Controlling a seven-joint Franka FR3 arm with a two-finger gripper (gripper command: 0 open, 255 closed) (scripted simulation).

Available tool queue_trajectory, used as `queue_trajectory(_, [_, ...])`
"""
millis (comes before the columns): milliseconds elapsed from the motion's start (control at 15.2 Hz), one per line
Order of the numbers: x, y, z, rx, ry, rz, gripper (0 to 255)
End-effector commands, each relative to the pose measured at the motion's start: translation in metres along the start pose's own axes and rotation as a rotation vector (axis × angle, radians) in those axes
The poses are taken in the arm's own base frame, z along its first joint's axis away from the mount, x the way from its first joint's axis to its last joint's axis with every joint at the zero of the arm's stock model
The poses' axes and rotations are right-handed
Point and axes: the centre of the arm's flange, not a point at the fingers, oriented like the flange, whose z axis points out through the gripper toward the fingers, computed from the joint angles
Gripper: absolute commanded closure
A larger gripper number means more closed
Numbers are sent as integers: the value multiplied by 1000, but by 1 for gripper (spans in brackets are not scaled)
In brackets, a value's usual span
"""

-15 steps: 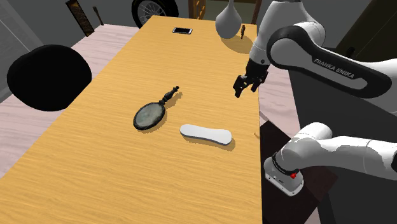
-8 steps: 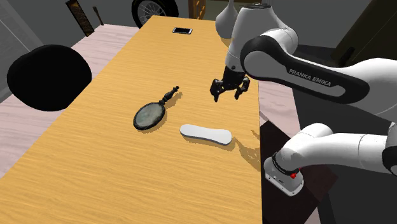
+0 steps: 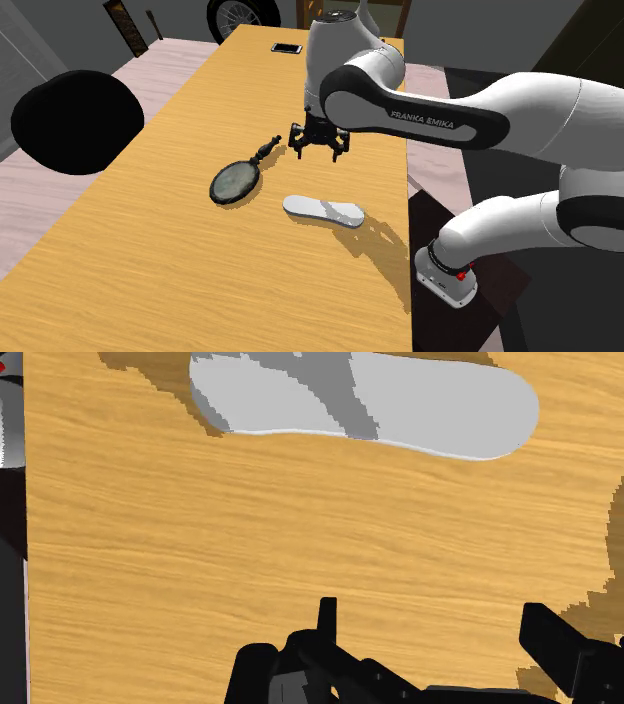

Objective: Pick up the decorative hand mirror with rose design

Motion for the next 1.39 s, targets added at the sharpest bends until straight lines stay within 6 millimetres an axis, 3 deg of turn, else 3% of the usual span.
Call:
queue_trajectory(0, [-1,-28,5,-5,3,83,0])
queue_trajectory(396, [16,-107,20,-27,17,310,0])
queue_trajectory(858, [57,-191,39,-52,32,574,0])
queue_trajectory(1320, [58,-188,76,-52,32,574,0])
